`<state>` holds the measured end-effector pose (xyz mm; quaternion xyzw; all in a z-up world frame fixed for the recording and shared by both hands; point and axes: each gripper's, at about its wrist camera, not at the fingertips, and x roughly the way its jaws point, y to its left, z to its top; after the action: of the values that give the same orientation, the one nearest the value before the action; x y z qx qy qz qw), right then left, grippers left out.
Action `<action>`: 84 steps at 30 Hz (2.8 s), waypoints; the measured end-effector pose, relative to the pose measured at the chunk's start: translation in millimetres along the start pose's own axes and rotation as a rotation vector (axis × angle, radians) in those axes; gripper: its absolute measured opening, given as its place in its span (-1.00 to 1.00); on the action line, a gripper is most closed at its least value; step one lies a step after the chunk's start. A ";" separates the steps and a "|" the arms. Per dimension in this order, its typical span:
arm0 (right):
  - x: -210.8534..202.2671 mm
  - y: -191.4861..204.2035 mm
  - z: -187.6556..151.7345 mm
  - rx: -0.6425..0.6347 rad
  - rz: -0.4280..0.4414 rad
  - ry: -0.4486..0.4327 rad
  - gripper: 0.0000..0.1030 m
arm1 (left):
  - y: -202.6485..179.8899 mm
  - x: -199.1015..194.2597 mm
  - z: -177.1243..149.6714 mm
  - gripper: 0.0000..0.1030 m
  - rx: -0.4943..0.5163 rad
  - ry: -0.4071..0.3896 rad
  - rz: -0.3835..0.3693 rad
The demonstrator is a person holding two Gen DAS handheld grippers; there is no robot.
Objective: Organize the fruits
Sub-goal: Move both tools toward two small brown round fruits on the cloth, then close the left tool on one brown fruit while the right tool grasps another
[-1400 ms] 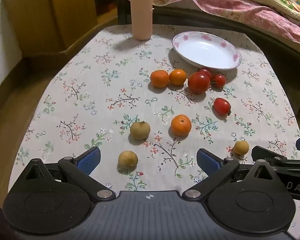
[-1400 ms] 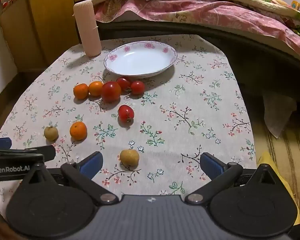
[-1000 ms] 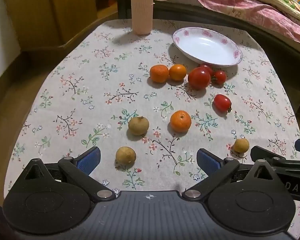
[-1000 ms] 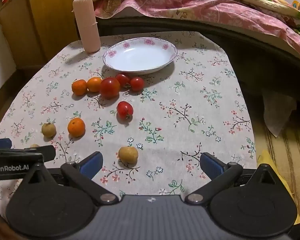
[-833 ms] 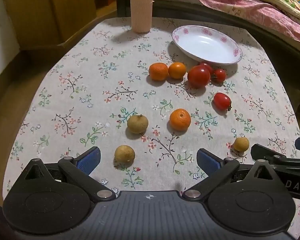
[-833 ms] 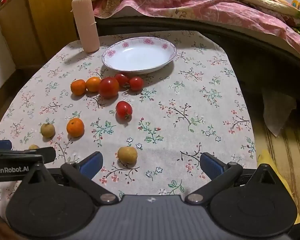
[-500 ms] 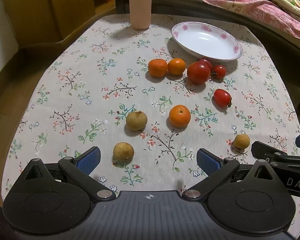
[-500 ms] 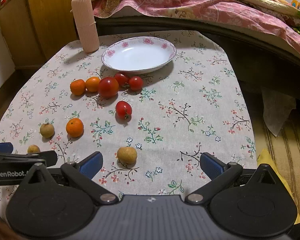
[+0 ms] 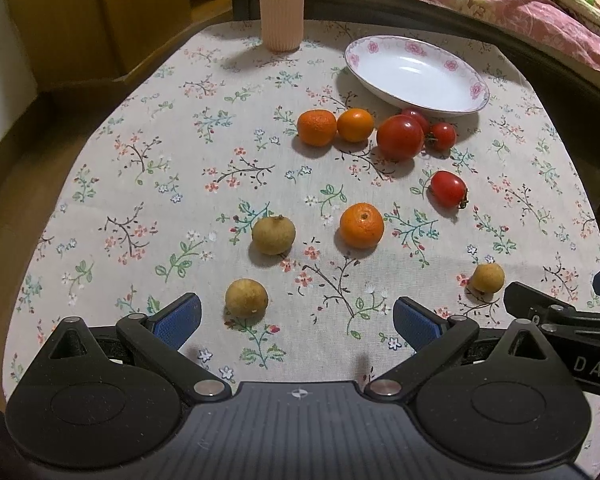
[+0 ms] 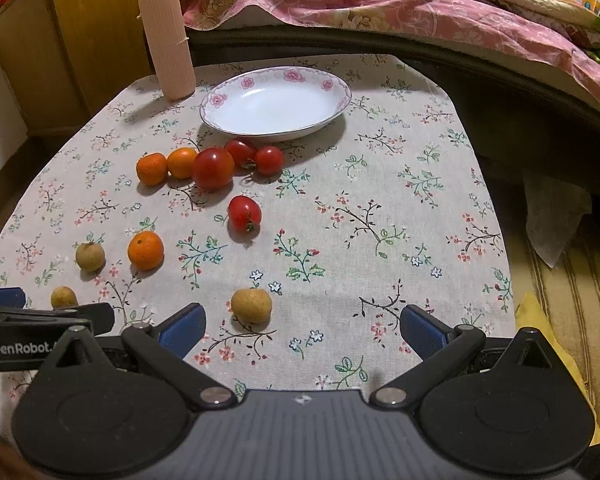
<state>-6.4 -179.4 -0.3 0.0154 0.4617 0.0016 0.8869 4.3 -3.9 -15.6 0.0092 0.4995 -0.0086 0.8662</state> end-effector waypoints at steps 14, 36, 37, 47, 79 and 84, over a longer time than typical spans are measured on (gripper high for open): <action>2.4 -0.2 -2.8 0.000 -0.001 0.012 1.00 | 0.2 2.2 1.0 1.00 0.017 0.007 0.014; 10.9 9.5 -4.9 -0.036 0.016 0.049 1.00 | 13.6 5.9 -9.9 0.99 0.034 -0.008 -0.013; 12.0 10.1 -4.6 -0.035 0.021 0.052 1.00 | 16.1 6.4 -10.2 0.99 0.024 -0.010 -0.024; 20.9 10.7 -1.6 -0.029 0.068 0.092 1.00 | 33.1 20.3 -11.0 0.85 -0.066 0.001 -0.096; 43.0 -6.7 8.5 -0.018 0.117 0.117 0.70 | 20.2 31.5 -2.8 0.01 0.046 -0.049 -0.016; 44.9 -7.0 8.8 -0.033 0.127 0.090 0.70 | 20.1 31.1 -4.9 0.01 0.055 -0.056 -0.016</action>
<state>26.4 -185.9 -32.2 0.0299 0.4991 0.0663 0.8635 16.2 16.2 -44.9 0.0286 0.4748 -0.0295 0.8792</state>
